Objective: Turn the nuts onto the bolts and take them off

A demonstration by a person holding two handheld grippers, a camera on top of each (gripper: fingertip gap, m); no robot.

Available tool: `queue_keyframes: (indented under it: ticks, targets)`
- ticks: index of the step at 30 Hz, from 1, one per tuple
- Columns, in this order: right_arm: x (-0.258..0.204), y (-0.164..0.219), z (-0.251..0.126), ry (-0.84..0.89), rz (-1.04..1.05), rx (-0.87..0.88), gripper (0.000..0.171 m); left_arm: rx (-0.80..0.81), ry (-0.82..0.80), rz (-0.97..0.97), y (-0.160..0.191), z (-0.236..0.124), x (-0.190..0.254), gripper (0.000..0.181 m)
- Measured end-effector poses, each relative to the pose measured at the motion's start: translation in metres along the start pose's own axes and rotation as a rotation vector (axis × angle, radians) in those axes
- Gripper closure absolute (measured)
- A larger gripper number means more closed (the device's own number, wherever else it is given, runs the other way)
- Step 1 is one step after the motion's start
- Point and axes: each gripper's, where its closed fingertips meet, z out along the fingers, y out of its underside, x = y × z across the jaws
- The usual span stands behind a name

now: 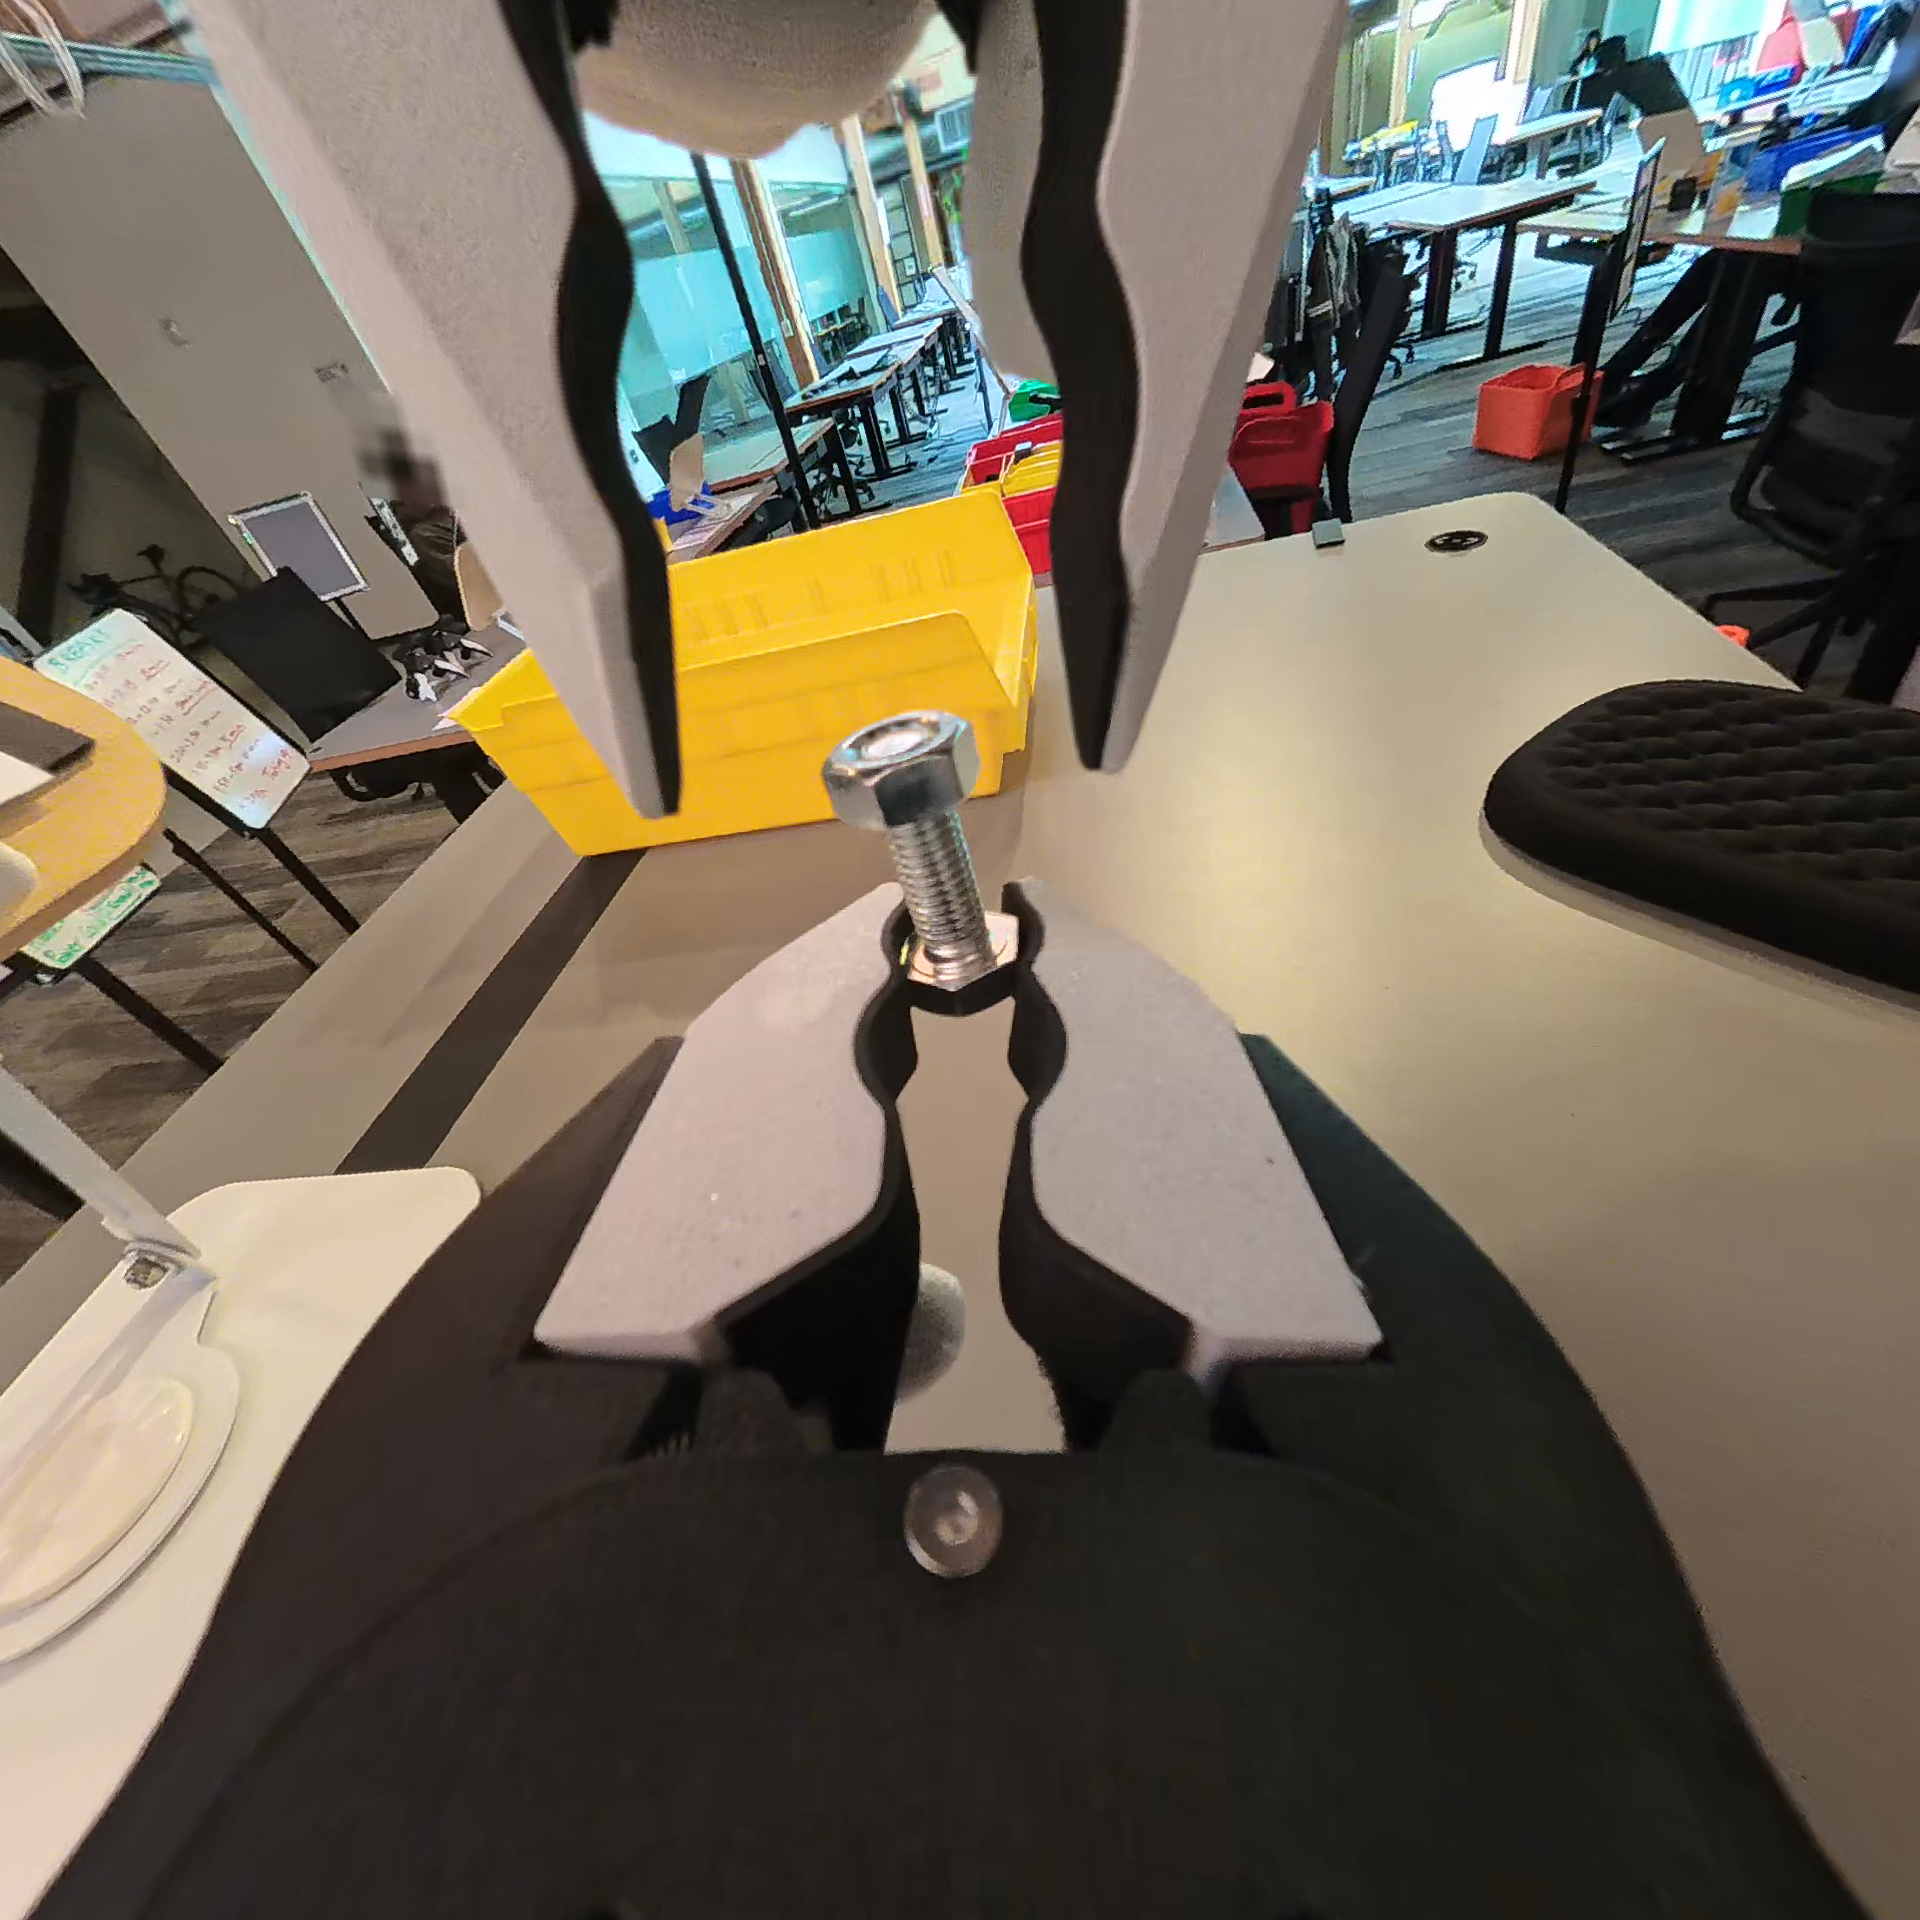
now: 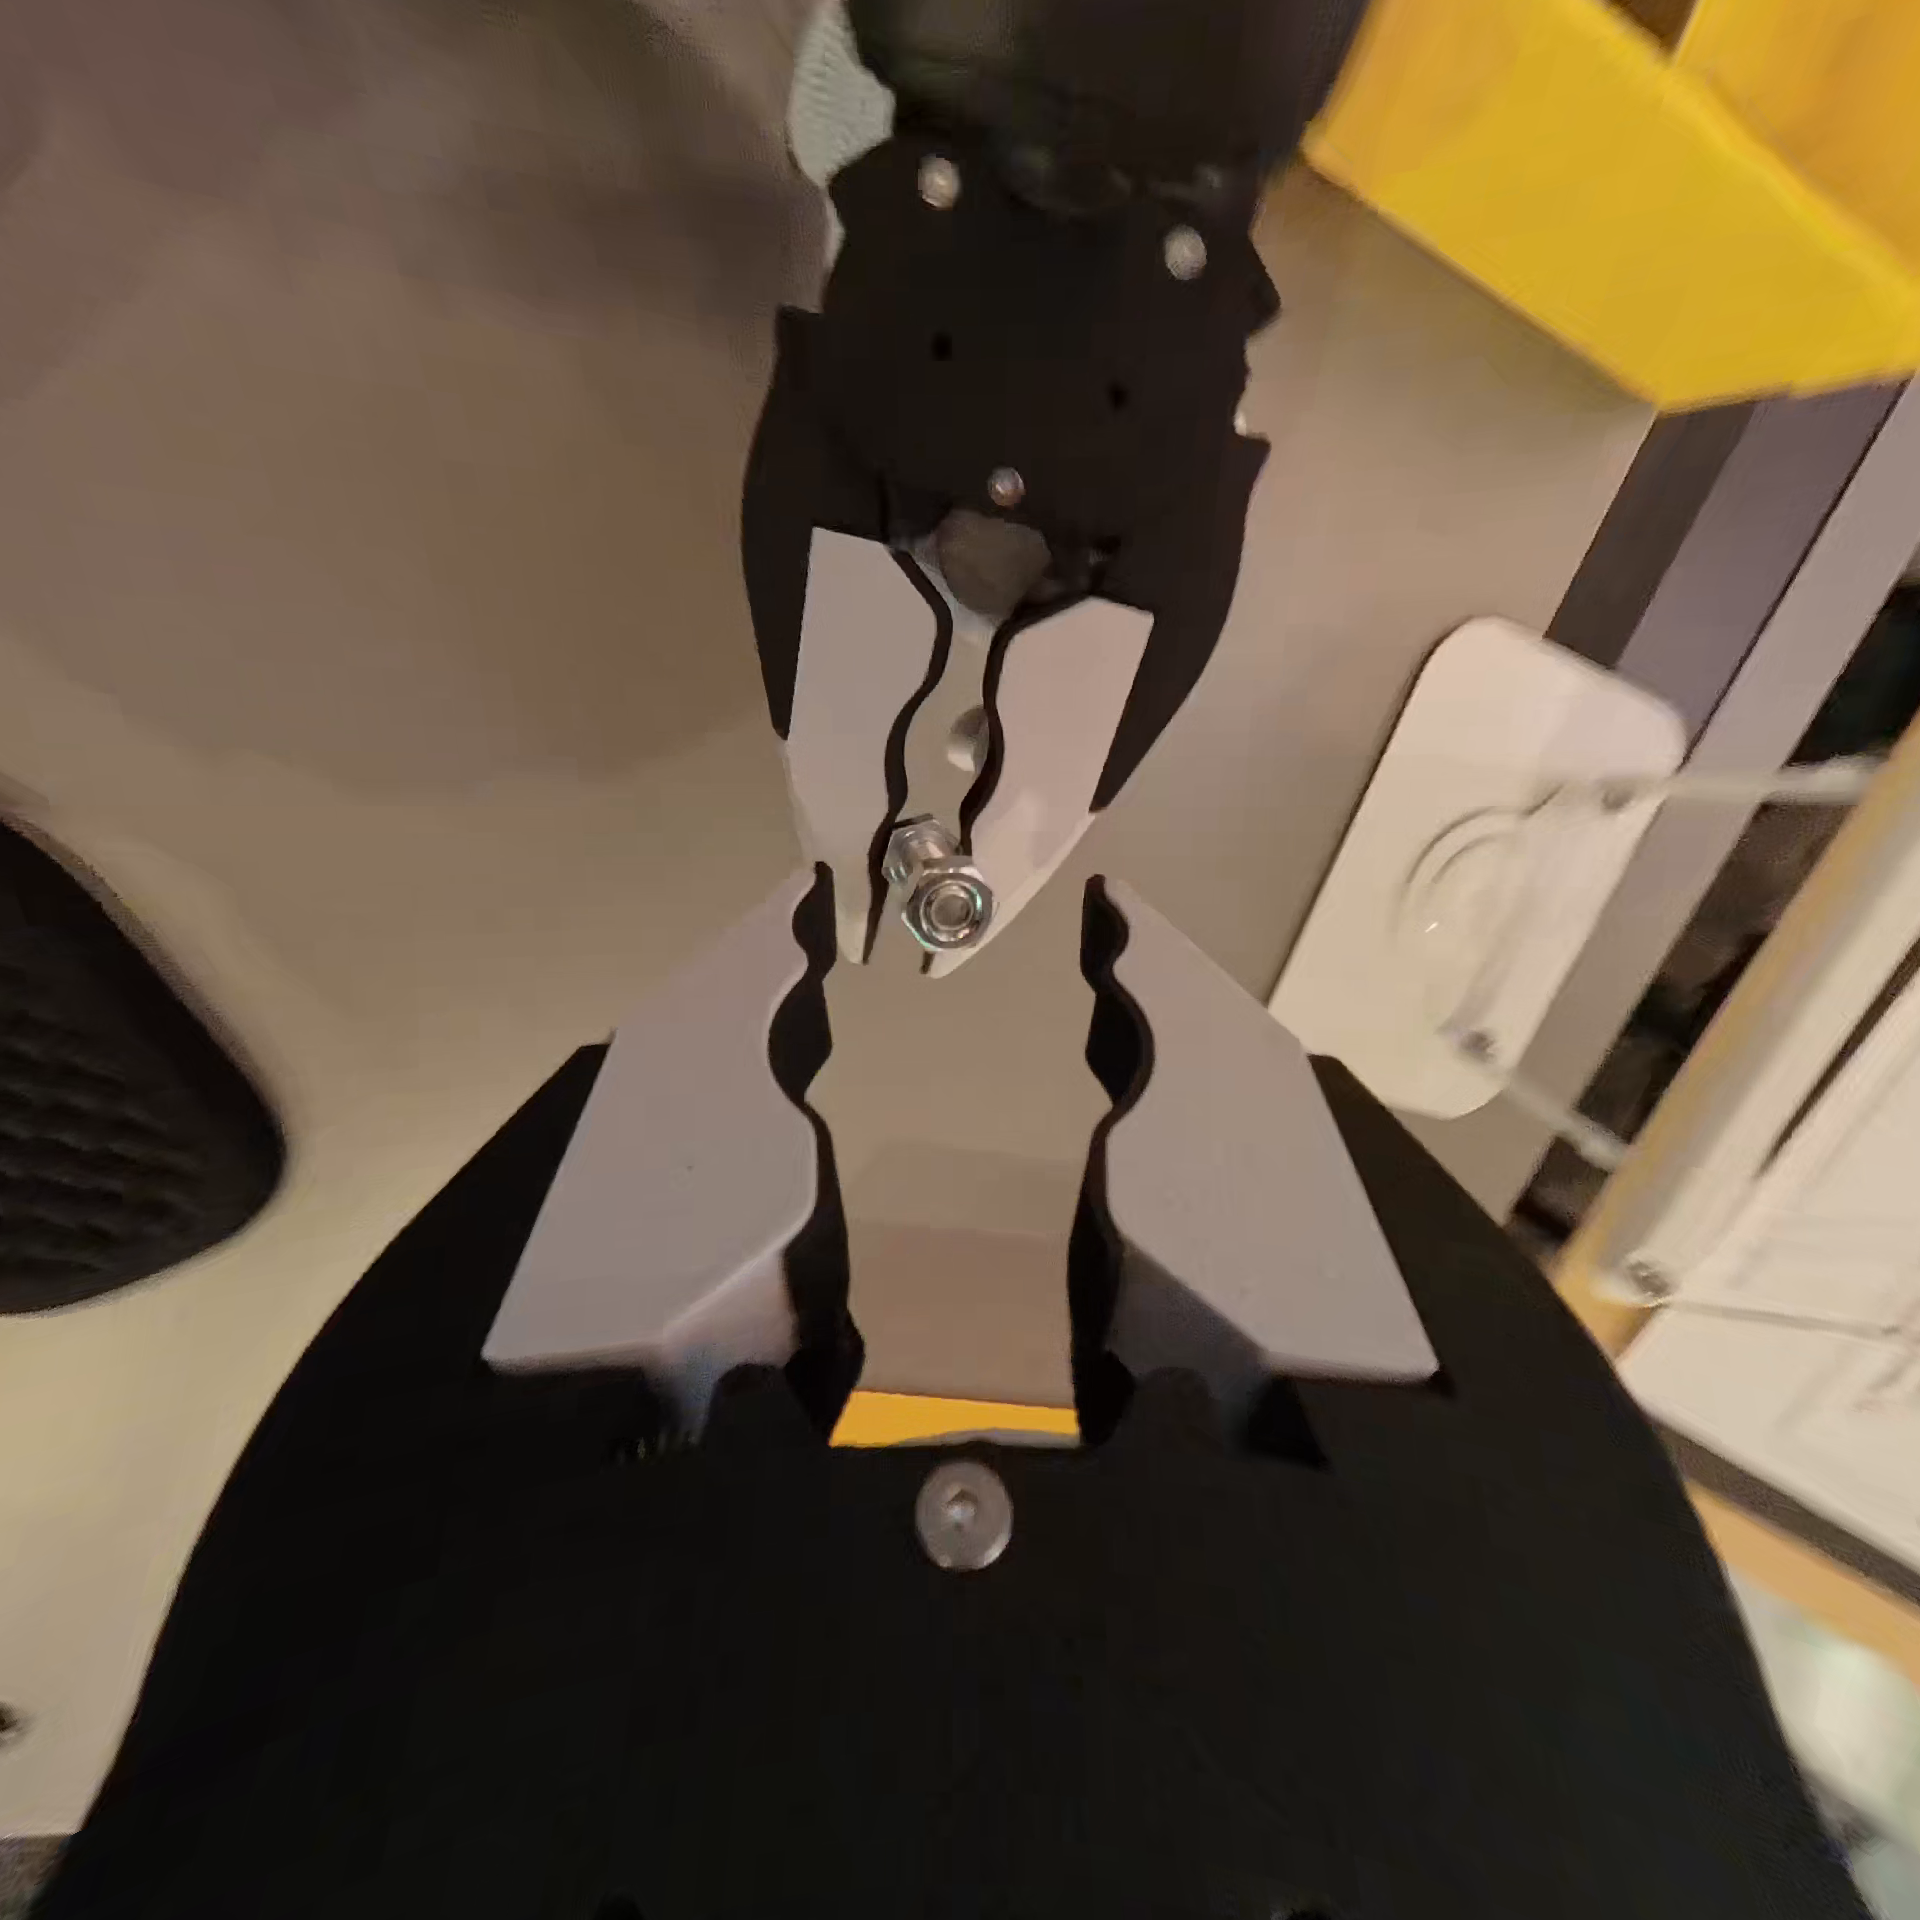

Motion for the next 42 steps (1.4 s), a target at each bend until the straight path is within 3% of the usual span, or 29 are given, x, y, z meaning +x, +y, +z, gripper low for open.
queue_keyframes:
  ticks: [6, 9, 12, 16, 22, 24, 26, 27, 28, 31, 36, 42]
  targets:
    - [-0.004, 0.002, 0.0, 0.031, -0.354, -0.066, 0.142, 0.017, 0.025, 0.001, -0.003, -0.001, 0.004, 0.167]
    - [-0.005, 0.001, -0.001, 0.01, -0.375, -0.053, 0.155, 0.026, 0.026, -0.001, -0.006, -0.001, 0.005, 0.167]
    - [-0.005, 0.001, -0.001, 0.002, -0.338, -0.041, 0.155, 0.024, 0.021, 0.002, -0.006, -0.002, 0.003, 0.167]
    - [-0.001, 0.004, 0.001, -0.02, -0.119, -0.06, 0.155, 0.013, -0.004, -0.003, -0.003, -0.001, -0.001, 0.167]
    - [-0.002, 0.011, 0.007, -0.095, 0.509, -0.075, 0.155, -0.023, -0.008, 0.006, 0.006, 0.002, -0.001, 0.168]
    - [-0.008, 0.012, 0.008, -0.142, 0.591, -0.045, 0.155, -0.033, -0.004, 0.016, 0.008, 0.004, 0.001, 0.167]
    - [-0.01, 0.013, 0.007, -0.143, 0.519, -0.027, 0.15, -0.021, 0.006, 0.005, 0.006, 0.005, 0.003, 0.167]
    - [-0.011, 0.015, 0.006, -0.124, 0.434, -0.032, 0.128, -0.017, 0.009, 0.001, 0.005, 0.005, 0.003, 0.167]
    - [-0.01, 0.013, 0.005, -0.095, 0.329, -0.015, 0.123, -0.018, 0.013, -0.002, 0.005, 0.004, 0.003, 0.167]
    - [-0.005, 0.0, -0.003, -0.005, 0.083, 0.066, 0.129, -0.001, 0.028, -0.016, 0.002, 0.002, 0.004, 0.167]
    - [-0.006, 0.006, -0.005, 0.055, -0.274, -0.032, 0.138, 0.011, 0.051, -0.011, -0.001, 0.002, 0.009, 0.167]
    - [-0.01, 0.004, 0.0, 0.029, -0.416, -0.053, 0.152, 0.015, 0.056, -0.006, -0.003, 0.001, 0.01, 0.167]
